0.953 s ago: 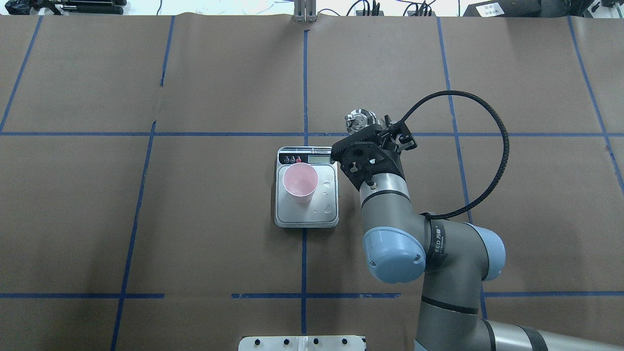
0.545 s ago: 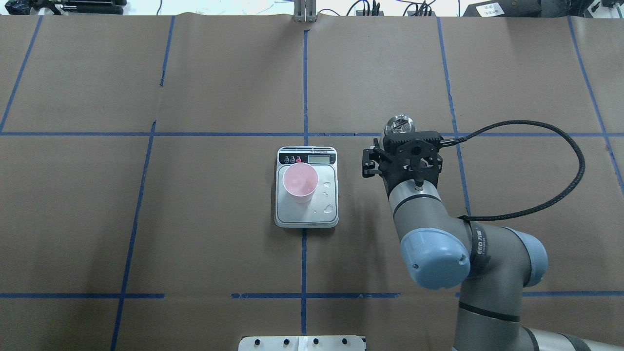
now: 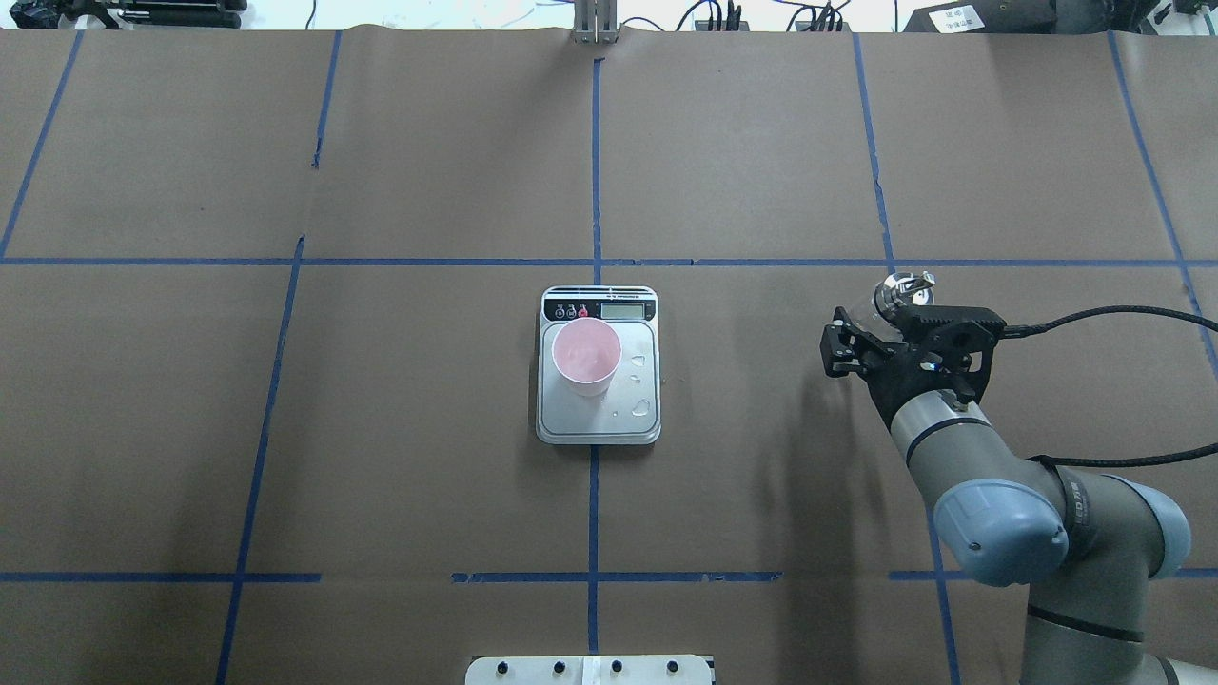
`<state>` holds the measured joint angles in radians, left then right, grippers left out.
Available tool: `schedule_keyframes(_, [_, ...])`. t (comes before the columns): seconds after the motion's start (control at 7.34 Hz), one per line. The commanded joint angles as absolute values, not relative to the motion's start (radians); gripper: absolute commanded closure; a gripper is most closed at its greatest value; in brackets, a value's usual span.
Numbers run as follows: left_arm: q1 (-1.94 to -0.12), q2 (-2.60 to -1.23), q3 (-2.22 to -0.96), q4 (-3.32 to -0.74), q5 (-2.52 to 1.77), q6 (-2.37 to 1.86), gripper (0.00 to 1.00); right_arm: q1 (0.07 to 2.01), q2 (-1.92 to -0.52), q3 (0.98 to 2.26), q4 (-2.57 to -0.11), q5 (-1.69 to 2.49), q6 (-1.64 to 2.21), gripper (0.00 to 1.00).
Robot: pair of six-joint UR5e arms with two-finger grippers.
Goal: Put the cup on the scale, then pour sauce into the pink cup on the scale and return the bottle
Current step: 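Lower the sauce bottle to its spot and open the right gripper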
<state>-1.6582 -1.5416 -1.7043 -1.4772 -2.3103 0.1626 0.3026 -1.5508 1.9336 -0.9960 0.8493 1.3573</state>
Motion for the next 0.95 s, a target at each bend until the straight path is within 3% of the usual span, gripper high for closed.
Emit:
schedule_keyframes(0.0, [-1.658, -1.542, -1.704, -1.477, -2.310, 0.163, 0.00, 0.302, -1.578, 1.864, -0.876, 0.842, 1.359, 1.00])
schedule_keyframes(0.82, [-1.658, -1.542, -1.703, -1.477, -2.310, 0.163, 0.00, 0.305, -1.632, 1.864, -0.890, 0.844, 1.342, 1.00])
